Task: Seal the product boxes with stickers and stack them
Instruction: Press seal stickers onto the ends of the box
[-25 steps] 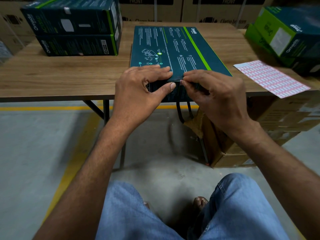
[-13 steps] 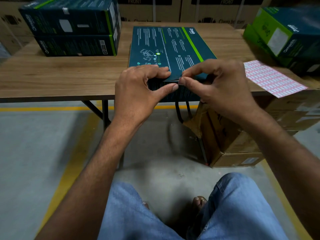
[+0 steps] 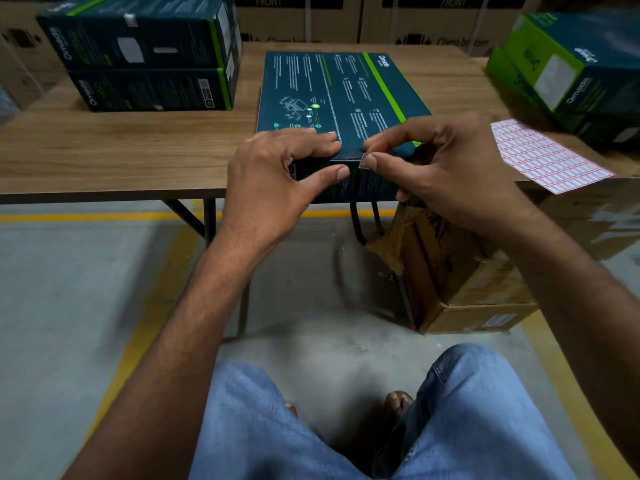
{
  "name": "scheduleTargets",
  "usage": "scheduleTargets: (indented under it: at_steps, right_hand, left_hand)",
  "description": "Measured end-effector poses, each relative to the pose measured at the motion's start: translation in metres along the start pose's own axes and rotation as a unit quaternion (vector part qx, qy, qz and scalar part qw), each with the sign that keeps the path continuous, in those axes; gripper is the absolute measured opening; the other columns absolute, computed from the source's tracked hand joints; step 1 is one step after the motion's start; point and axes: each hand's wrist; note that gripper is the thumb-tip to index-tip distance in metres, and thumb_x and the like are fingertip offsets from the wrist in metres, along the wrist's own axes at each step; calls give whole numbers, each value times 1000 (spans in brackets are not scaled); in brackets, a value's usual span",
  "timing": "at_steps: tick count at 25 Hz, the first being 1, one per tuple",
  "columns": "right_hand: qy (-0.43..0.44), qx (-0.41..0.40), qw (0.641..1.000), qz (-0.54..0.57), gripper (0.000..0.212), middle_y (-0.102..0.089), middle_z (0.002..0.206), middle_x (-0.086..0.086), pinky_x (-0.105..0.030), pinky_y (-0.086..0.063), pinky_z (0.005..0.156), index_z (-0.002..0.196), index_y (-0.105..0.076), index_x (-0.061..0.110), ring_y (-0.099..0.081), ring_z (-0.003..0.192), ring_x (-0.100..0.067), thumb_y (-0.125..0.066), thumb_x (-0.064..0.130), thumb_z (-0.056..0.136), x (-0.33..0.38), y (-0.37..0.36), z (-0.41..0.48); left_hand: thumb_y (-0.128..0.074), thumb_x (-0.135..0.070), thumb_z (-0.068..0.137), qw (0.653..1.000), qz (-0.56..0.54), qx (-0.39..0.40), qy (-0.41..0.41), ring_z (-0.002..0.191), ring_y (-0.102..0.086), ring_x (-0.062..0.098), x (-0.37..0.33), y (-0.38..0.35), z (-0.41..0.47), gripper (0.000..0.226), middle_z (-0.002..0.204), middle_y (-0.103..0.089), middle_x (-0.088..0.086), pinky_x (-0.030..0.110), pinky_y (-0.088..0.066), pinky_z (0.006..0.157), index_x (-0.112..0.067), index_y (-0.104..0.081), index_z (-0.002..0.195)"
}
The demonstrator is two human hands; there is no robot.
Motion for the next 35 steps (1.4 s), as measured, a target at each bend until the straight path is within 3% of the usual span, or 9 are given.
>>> scheduleTargets:
  at_steps: [5,10,14,17,20,23,27,31,35]
  right_hand:
    - [60,-42,996,-41,19,-78,101,5,-26,-62,71,102,-81,13,-75,88,-7,-79,31,93,-9,-8,1]
    - [104,-65,989,-78,15,-78,103,4,-33,-62,84,100,-82,13,-73,96,-4,-80,26,93,-10,-11,0]
    - [47,-49,994,-80,16,-78,102,10,-34,-63,80,100,-82,19,-74,94,-3,-80,33,91,-2,-8,1]
    - [-49,-32,998,-29,16,-78,99,12,-28,-63,66,96,-82,23,-76,80,-7,-84,36,87,6,-6,5]
    - [-105,-17,994,-17,15,-78,96,9,-16,-52,54,91,-80,25,-73,62,-8,-86,38,84,9,-2,12]
    - [-101,8,994,-50,16,-78,99,9,-10,-45,54,93,-79,28,-71,60,-3,-84,41,85,10,1,13]
    - [-66,-21,997,-45,33,-75,106,9,-19,-54,56,107,-73,28,-70,63,-1,-87,41,80,6,1,11]
    - [67,-60,992,-89,17,-74,115,8,-29,-58,71,94,-78,22,-65,87,9,-83,36,88,-3,-5,4]
    - [130,-78,979,-134,16,-74,114,6,-35,-60,74,98,-81,20,-68,95,-1,-76,35,94,-9,-8,2]
  left_hand:
    - [-82,-39,88,1000,1,15,-22,120,-69,7,3,3,1,35,120,-76,-6,43,-53,106,-17,-81,115]
    - [-82,-40,88,1000,-1,10,-21,120,-69,7,4,2,0,35,119,-77,-6,45,-53,106,-18,-81,114]
    - [-82,-40,88,1000,2,11,-20,121,-68,7,3,3,0,35,120,-76,-7,44,-53,107,-18,-80,115]
    - [-82,-40,88,1000,1,20,-24,122,-67,6,4,5,1,36,121,-75,-8,43,-52,107,-18,-80,117]
    - [-82,-39,88,999,0,39,-21,123,-66,4,5,9,2,37,123,-74,-9,40,-53,108,-18,-79,119]
    - [-86,-35,85,998,-20,51,1,123,-66,2,5,12,3,38,123,-74,-10,37,-52,109,-19,-79,119]
    - [-90,-27,81,994,-69,73,32,121,-67,0,6,17,6,39,120,-75,-8,34,-53,109,-16,-80,116]
    - [-91,-24,79,994,-75,77,34,119,-68,-1,4,19,8,39,119,-76,-6,29,-53,108,-12,-80,115]
    - [-91,-24,80,994,-73,78,33,119,-68,-1,2,19,7,39,120,-76,-6,29,-53,108,-13,-80,115]
Point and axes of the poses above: each hand's wrist, its own z-axis towards the middle knuckle, its own y-axis out of the back of the hand, x = y × z
